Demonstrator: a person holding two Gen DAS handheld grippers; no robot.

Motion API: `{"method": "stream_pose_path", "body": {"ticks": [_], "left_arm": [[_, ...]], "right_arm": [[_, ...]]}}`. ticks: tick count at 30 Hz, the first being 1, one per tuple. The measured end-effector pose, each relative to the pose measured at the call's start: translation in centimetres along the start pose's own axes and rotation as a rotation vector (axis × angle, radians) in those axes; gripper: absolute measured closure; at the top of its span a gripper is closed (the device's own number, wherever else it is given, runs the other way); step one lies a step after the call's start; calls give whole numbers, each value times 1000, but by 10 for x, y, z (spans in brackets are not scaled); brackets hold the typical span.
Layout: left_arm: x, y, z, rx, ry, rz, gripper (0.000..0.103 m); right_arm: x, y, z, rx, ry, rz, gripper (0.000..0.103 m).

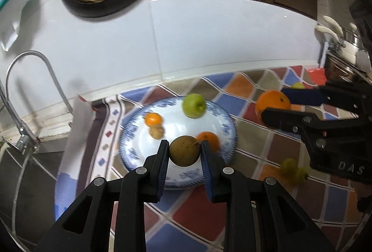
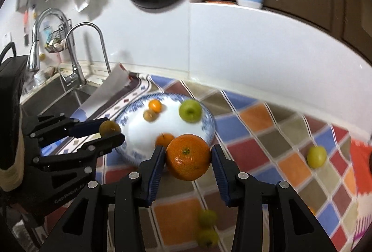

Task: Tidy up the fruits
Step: 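Carry the pear and orange over the plate with both tools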

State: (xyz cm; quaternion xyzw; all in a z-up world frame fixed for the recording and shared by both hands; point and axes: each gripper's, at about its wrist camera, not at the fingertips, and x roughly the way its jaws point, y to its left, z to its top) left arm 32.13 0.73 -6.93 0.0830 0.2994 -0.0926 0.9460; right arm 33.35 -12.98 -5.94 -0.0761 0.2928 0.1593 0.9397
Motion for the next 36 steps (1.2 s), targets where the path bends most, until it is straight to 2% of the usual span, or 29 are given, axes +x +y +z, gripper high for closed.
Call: {"method": "stream_pose_path", "body": {"ticks": [7, 15, 27, 36], "left_arm": [[13, 25, 10, -36, -11, 39, 75], [46, 48, 13, -77, 33, 57, 75], [97, 60, 4, -96, 128, 34, 75], [114, 60, 3, -95, 160, 20, 75]], "right_arm": [[31, 11, 32, -79, -16, 43, 61], [80, 16, 53, -99, 37, 93, 61], [144, 19, 52, -120, 154, 137, 61], [163, 19, 46, -116, 200, 144, 61]]}}
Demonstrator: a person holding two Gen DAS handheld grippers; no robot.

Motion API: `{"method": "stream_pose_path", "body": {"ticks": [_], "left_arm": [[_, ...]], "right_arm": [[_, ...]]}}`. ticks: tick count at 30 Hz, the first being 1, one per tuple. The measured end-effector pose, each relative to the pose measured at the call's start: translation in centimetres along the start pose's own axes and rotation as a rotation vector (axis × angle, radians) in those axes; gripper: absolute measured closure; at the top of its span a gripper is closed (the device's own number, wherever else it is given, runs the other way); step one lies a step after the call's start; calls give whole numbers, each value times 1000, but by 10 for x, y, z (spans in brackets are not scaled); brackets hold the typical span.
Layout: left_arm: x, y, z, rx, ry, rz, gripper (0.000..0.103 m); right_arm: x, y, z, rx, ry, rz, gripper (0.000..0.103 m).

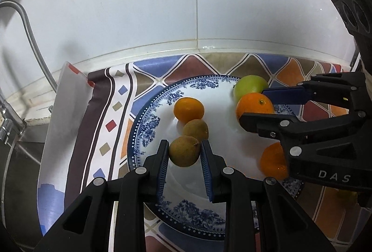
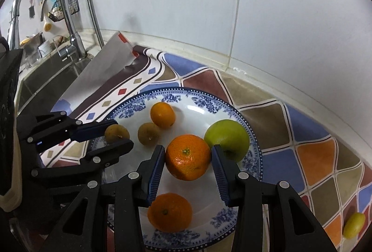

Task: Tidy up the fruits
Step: 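Carry the pear and orange over the plate with both tools, then open both tools to drop the pear and orange onto the plate, then move both tools back toward the remaining fruits on the cloth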

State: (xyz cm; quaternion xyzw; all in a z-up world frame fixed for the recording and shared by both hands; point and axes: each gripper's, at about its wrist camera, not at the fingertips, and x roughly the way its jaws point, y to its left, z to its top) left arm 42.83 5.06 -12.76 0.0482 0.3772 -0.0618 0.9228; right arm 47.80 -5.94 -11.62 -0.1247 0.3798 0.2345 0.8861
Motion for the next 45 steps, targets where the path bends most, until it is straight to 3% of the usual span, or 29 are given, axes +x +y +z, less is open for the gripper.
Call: {"method": "stream_pose_path", "body": {"ticks": [6, 13, 17, 26, 36, 45], "left_arm": [[-10, 1, 3, 0, -23, 15, 67], [-43, -5, 6, -5, -81, 15, 54], [-70, -14, 7, 7, -138, 9, 48], [-128, -50, 2, 47, -239, -24, 29], [-169, -97, -17, 77, -262, -80, 24], [-190, -143, -46, 119, -259, -111, 24]], "right_arm": [[-4, 0, -2, -6, -4, -15, 60], [-39, -4, -2, 4, -75, -61, 59], [-69, -5, -8, 7, -134, -122, 49], [-142, -10, -37, 68, -236, -229, 41], [-216, -20, -91, 168, -299, -367, 34], [-253, -31, -141, 222, -290, -434, 34]]}}
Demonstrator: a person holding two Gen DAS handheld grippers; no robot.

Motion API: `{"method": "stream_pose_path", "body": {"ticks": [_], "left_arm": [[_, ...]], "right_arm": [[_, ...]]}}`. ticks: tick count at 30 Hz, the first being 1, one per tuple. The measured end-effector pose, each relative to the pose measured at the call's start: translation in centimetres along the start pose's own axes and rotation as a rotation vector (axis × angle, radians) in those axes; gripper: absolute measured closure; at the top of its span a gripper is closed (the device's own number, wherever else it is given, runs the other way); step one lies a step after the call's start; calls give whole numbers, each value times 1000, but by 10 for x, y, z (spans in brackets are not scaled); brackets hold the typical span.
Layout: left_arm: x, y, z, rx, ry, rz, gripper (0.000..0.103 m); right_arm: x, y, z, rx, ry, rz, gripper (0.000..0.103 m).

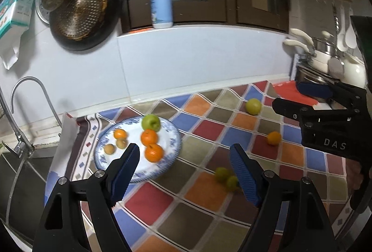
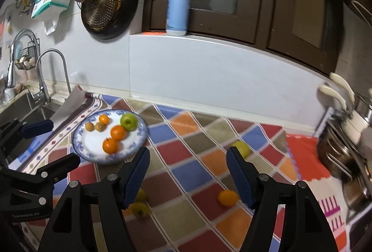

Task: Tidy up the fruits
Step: 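Move both tools back toward the remaining fruits on the cloth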

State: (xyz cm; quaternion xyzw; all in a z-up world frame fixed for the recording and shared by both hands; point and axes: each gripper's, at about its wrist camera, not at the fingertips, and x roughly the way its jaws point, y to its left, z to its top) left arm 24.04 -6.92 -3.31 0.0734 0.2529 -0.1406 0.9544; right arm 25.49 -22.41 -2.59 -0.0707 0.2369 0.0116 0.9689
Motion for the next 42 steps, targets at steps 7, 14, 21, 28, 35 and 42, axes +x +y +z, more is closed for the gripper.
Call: {"method": "stream_pose_path", "body": {"ticks": [7, 14, 21, 28, 35, 42], "left_arm": [[-9, -32, -13, -18, -8, 28, 24], [-6, -55, -25, -53, 22, 65, 24], [15, -73, -33, -72, 77, 98, 27], [43, -83, -39, -55, 163, 106, 30], [72, -83, -48, -65, 257, 97, 34], [97, -81, -54, -79, 326, 74, 44]], "right_arm": [[-13, -21, -23, -3, 9, 0, 34], [-11, -43, -42, -8, 37, 29, 34], [4, -63, -57, -19, 77, 47, 34], [34, -80, -68, -6, 131, 82, 34], [68, -85, -78, 5, 194, 112, 35], [97, -84, -82, -12, 236, 130, 35]]}}
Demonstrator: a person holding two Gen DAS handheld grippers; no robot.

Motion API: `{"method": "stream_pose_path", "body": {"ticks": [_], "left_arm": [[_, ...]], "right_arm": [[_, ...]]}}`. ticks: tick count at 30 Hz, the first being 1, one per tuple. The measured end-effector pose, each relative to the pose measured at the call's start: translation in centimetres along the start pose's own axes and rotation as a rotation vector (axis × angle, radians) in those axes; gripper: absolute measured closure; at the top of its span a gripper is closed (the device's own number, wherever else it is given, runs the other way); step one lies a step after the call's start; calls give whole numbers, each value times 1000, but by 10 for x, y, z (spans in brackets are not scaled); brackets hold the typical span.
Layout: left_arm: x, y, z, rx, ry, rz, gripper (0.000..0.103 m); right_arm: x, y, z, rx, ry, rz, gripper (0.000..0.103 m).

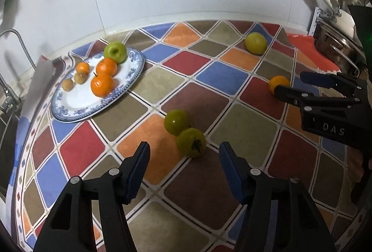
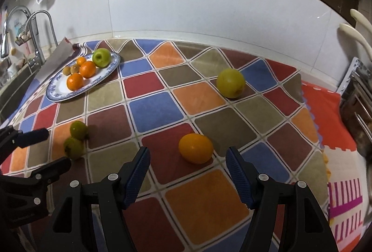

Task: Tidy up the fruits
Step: 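Move both tools back toward the remaining fruits on the cloth, then grasp a green apple with the left tool while the right tool grasps an orange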

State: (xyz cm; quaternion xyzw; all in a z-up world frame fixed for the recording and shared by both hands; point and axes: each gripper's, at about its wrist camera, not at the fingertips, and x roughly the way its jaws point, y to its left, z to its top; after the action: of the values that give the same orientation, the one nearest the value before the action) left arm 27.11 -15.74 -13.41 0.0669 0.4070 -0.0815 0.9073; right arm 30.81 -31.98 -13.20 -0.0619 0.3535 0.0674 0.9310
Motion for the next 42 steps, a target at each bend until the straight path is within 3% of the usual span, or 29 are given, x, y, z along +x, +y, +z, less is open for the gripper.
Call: {"method": "stream_pose_path", "body": {"ticks": [13, 16, 18, 20, 42], "left_arm": [[16, -2, 4, 2, 40, -22, 68], [17, -4, 4, 8, 40, -26, 70], [17, -4, 4, 10, 41, -27, 73], [17, -3, 4, 10, 39, -29, 73], [-39, 7, 5, 9, -98, -67, 73]], "right_arm": [[31, -8, 1, 30, 51, 17, 47], [34, -8, 1, 23, 51, 9, 51], [36, -8, 0, 22, 59, 10, 60], [37, -8, 0, 23, 65, 17, 64], [-30, 25, -4, 30, -20, 94, 64]]}}
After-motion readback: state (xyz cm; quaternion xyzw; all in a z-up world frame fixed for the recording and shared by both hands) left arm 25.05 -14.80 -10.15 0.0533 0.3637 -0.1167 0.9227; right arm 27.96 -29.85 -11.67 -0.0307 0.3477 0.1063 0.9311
